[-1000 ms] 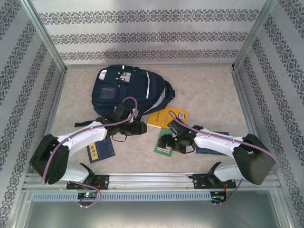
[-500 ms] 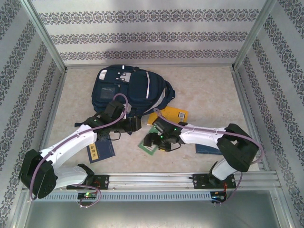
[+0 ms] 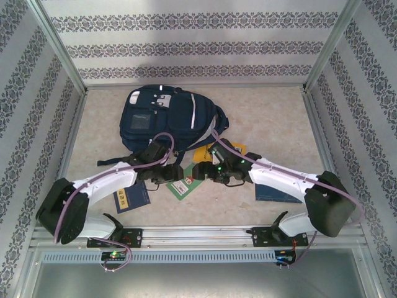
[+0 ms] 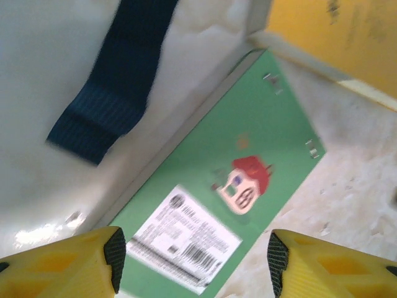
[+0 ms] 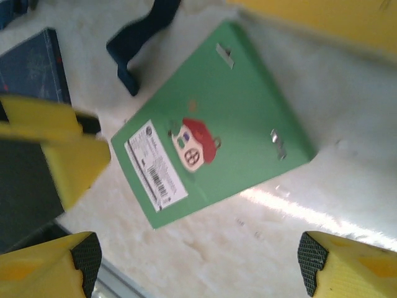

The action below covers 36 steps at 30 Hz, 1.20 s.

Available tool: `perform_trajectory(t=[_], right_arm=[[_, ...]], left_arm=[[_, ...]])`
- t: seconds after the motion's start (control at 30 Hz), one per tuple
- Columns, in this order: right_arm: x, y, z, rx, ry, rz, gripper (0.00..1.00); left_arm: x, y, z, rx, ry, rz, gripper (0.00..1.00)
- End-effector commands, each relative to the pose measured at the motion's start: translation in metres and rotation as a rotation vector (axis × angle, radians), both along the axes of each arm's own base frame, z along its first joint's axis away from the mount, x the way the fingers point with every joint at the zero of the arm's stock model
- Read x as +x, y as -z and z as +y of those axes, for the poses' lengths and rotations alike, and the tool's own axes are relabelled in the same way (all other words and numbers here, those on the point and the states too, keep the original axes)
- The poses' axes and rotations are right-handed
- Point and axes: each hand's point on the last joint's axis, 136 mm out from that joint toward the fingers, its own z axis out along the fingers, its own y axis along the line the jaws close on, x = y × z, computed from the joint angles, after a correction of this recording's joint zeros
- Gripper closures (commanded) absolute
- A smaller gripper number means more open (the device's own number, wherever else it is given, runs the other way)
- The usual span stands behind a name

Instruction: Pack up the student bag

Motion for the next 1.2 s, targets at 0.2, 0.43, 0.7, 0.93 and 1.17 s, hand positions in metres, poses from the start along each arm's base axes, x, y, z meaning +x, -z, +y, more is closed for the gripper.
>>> perform_trajectory(t=[0.2, 0.43, 0.7, 0.93, 1.17], right_arm=[[0.043, 0.016, 0.019, -0.046, -0.239, 0.011, 0.21], [0.041, 0.039, 0.017, -0.084, -0.300, 0.063, 0.24], [0.031, 0.057, 0.031, -0.014, -0.354, 0.136, 0.25], [0.038, 0.065, 0.030, -0.053, -0.359, 0.132, 0.25], [0.023, 0.065, 0.045, 0.037, -0.404, 0.204, 0.26]], left_arm=[[-0.028, 0.009, 0.010, -0.151, -0.141, 0.047, 0.42], [-0.031, 0.031, 0.000, -0.190, -0.126, 0.100, 0.51], [-0.026, 0.039, -0.006, -0.177, -0.095, 0.111, 0.59], [-0.026, 0.048, -0.006, -0.155, -0.076, 0.128, 0.61], [-0.023, 0.049, -0.007, -0.137, -0.056, 0.123, 0.67]])
